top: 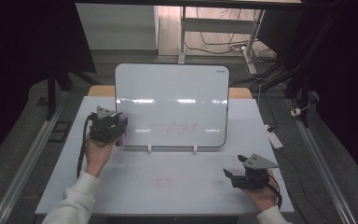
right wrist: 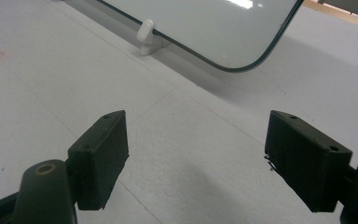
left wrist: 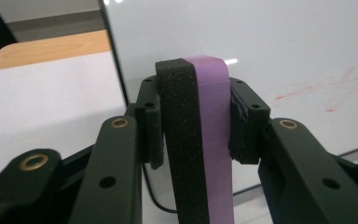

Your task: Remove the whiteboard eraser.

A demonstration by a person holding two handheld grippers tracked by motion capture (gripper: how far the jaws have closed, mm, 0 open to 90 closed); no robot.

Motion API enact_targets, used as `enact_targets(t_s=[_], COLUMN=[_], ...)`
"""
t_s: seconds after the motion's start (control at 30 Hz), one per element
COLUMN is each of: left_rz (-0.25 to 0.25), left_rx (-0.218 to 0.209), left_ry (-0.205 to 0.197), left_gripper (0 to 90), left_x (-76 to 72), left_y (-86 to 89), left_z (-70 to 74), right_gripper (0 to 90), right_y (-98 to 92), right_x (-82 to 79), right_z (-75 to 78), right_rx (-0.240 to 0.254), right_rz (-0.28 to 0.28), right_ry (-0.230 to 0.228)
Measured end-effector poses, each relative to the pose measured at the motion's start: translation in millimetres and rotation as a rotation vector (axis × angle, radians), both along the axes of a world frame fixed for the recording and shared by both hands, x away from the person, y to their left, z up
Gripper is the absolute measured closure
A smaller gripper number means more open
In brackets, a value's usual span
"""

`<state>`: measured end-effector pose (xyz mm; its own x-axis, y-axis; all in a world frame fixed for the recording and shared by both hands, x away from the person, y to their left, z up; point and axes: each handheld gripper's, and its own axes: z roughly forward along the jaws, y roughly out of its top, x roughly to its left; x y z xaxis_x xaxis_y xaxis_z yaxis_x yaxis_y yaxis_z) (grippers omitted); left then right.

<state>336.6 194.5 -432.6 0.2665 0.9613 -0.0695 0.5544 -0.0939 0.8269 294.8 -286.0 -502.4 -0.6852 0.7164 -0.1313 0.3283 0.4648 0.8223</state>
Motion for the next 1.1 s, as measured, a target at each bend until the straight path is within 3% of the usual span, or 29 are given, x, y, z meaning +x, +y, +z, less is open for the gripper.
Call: enact_targets(t_s=[0.17,0.23,0.37,0.57,0.83,1.1], left_rz=[-0.047,-0.094,-0.137,-0.225,-0.271,-0.313], left_rx=[-0.024,-0.062,-0.079,-0.100,-0.118,-0.107], left_ry=[-0.019,-0.023,-0.032,-0.049,-0.048,-0.064], left_gripper=[61.0,61.0,60.9,60.9,60.9,60.9], left_x=[-7.9,-12.0,-15.3,-21.3,-19.2,-20.8], left_y=[-4.6,-11.5,-22.1,-53.5,-78.1,-104.5], left_z=[4.1,6.3,6.9,3.6,-4.1,-9.0], right_gripper=[21.5,21.5,21.6,21.5,21.0,19.9], right_y=[1.6,4.0,9.1,35.1,65.8,100.2], right_x=[-0.7,-1.2,-2.3,-4.7,-6.5,-4.3], right_z=[1.3,2.4,4.3,9.7,16.7,21.4], right_rx=[0.032,0.050,0.081,0.125,0.168,0.200], right_rz=[0.000,0.006,0.019,0.067,0.096,0.135], right_ry=[0.003,0.006,0.013,0.027,0.019,0.025])
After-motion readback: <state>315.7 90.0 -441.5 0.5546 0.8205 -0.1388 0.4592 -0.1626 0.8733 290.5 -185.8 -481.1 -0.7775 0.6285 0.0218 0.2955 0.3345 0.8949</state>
